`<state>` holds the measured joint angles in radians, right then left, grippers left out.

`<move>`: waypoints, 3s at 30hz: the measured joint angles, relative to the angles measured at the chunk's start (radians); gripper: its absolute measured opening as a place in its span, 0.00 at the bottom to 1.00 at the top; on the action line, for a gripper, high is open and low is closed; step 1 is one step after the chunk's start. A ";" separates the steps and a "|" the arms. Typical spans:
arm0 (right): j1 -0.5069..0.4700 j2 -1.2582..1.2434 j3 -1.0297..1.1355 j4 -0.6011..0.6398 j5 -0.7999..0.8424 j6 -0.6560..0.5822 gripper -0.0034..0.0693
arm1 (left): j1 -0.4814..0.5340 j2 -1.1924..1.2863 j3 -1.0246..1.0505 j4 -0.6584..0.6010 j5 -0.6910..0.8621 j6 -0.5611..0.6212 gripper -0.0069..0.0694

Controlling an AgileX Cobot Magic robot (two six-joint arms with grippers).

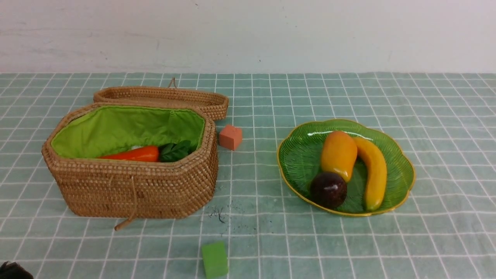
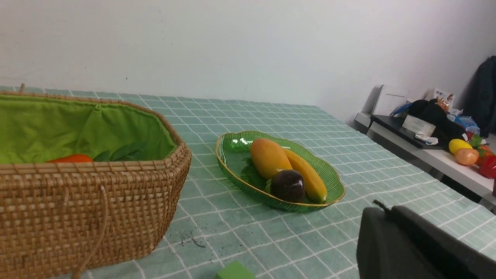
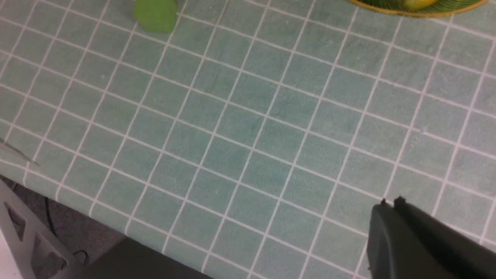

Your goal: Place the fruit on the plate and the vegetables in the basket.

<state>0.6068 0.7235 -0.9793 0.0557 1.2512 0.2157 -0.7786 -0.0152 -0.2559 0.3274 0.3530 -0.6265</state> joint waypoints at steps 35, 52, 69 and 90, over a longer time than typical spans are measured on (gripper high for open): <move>-0.586 -0.734 0.992 0.016 -0.850 -0.161 0.02 | -0.001 -0.001 0.008 -0.002 0.225 0.000 0.15; -0.586 -0.734 0.994 0.044 -0.854 -0.161 0.03 | -0.001 -0.001 0.008 -0.001 0.225 0.000 0.16; -0.586 -0.734 0.994 0.044 -0.854 -0.161 0.05 | 0.547 -0.001 0.181 -0.153 -0.178 0.259 0.07; -0.586 -0.734 0.994 0.044 -0.854 -0.161 0.07 | 0.727 -0.001 0.288 -0.352 0.022 0.309 0.07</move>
<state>0.0208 -0.0110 0.0144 0.0998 0.3967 0.0545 -0.0516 -0.0161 0.0317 -0.0247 0.3753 -0.3178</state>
